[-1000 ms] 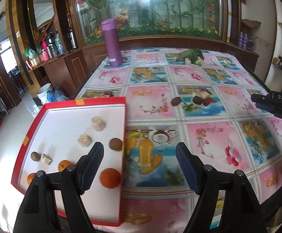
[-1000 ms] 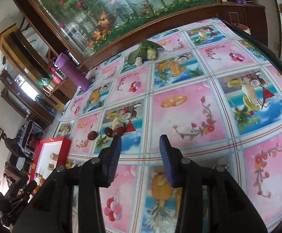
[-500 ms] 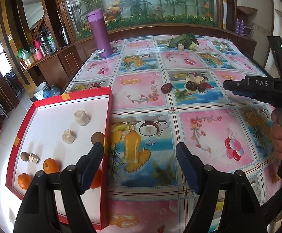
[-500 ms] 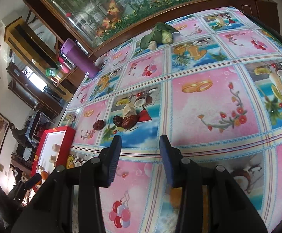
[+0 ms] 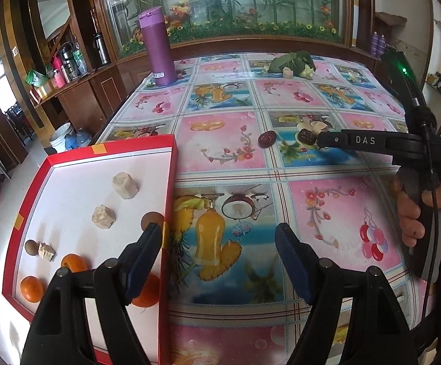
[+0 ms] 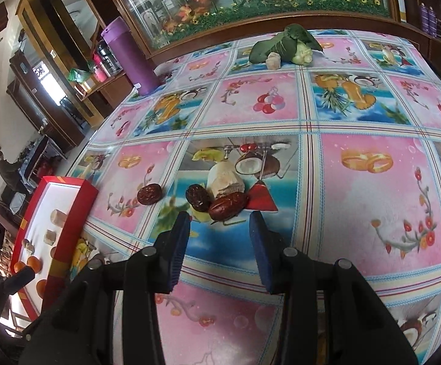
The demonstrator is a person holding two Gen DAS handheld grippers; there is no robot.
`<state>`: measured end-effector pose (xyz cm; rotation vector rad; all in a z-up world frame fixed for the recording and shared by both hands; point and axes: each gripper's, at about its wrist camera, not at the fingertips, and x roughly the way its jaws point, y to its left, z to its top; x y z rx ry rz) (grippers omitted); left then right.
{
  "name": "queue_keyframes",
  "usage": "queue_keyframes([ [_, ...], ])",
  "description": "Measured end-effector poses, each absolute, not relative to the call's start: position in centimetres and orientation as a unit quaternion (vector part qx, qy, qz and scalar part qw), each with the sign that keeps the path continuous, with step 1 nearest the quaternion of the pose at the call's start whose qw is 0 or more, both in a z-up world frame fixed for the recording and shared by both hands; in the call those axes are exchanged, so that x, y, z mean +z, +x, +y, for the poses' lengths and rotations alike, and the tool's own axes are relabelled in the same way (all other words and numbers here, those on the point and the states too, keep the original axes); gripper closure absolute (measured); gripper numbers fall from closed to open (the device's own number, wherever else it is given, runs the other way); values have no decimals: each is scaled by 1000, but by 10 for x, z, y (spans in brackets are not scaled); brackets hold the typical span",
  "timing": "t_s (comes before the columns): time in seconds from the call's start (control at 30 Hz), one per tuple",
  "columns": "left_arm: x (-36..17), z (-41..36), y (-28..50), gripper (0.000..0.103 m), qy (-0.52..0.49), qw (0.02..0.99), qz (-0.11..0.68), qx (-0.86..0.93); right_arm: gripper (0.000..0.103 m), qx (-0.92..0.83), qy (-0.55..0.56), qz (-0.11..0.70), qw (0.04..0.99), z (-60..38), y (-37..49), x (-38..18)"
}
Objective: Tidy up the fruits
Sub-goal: 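Move both open tools back to the snack pile, then grasp a red date with the right tool while the left grasps another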
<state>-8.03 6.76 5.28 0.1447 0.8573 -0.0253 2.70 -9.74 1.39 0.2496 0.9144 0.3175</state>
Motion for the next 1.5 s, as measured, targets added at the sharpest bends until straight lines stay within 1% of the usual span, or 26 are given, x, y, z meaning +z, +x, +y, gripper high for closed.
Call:
queue_keyframes([
  [0.23, 57, 68, -65, 27, 73, 910, 409, -6, 60, 146, 94, 437, 882, -91, 36, 10],
  [0.37, 57, 65, -58, 27, 73, 910, 409, -4, 61, 143, 56, 434, 888, -83, 38, 10],
  [0.4, 57, 64, -56, 27, 73, 909, 410, -5, 62, 142, 49, 433, 889, -82, 38, 10],
  [0.43, 57, 63, -55, 27, 74, 909, 411, -5, 66, 141, 42, 433, 889, -81, 38, 10],
  [0.47, 57, 62, -53, 27, 75, 908, 412, -5, 72, 138, 34, 434, 890, -81, 38, 10],
  [0.73, 54, 48, -23, 27, 89, 905, 416, -6, 72, 126, 22, 440, 889, -94, 38, 12],
  [1.0, 33, 30, 28, 27, 74, 889, 450, -34, 72, 109, 48, 448, 886, -114, 39, 12],
  [1.2, 24, 21, 50, 27, 67, 888, 453, -45, 72, 111, 49, 449, 885, -116, 39, 12],
  [1.23, 23, 20, 53, 31, 69, 888, 452, -46, 72, 111, 51, 449, 885, -115, 39, 12],
  [1.27, 21, 18, 56, 37, 71, 887, 453, -48, 72, 111, 53, 449, 885, -115, 39, 12],
  [1.3, 20, 16, 59, 39, 73, 886, 455, -52, 72, 111, 52, 449, 885, -115, 39, 12],
  [1.33, 18, 15, 62, 44, 73, 884, 459, -55, 72, 111, 52, 449, 885, -115, 39, 11],
  [1.37, 14, 15, 64, 53, 70, 881, 464, -58, 72, 111, 54, 449, 885, -116, 39, 11],
  [1.5, 11, 15, 67, 70, 50, 879, 469, -75, 72, 112, 55, 449, 885, -115, 39, 12],
])
